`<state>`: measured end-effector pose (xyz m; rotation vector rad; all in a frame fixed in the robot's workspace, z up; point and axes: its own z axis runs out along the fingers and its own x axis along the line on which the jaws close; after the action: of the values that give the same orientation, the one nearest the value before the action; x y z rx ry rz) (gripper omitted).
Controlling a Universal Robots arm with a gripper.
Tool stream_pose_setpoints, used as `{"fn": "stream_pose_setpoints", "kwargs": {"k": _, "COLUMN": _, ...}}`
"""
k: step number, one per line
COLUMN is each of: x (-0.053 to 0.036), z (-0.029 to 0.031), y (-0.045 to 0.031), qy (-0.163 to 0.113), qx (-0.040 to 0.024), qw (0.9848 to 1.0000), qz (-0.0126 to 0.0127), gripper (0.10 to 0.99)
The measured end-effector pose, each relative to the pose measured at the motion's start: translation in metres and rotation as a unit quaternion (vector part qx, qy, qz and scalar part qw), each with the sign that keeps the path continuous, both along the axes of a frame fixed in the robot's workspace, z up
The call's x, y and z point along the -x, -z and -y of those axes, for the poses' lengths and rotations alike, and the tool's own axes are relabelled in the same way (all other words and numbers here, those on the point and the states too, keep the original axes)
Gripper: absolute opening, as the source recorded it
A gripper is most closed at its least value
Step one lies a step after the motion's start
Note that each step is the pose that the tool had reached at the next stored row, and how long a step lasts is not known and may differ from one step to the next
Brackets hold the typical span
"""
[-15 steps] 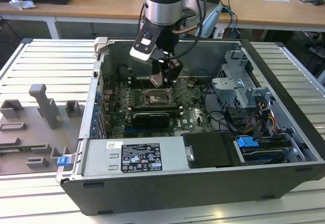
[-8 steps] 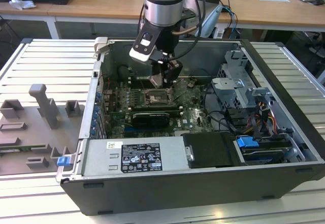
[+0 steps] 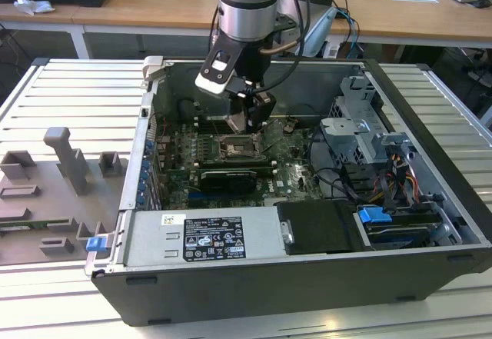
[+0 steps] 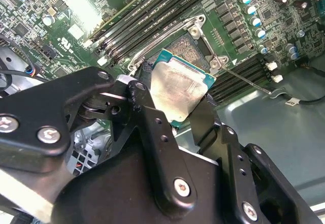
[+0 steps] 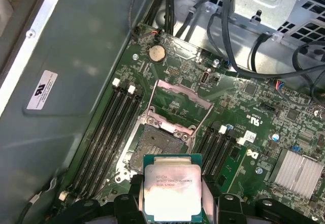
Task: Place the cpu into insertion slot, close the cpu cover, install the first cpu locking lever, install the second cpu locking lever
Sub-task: 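Place the cpu into insertion slot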
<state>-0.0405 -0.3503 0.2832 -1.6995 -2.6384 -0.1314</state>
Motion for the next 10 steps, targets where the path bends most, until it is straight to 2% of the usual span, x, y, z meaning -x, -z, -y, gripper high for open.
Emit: {"fn": "stream_pose_setpoints", "kwargs": {"k": 10, "x": 0.0, "z": -0.0001, "y": 0.0031, "qy": 0.008, "qx": 0.0, "qw": 1.0, "qz": -0.0001, "gripper": 0.541}}
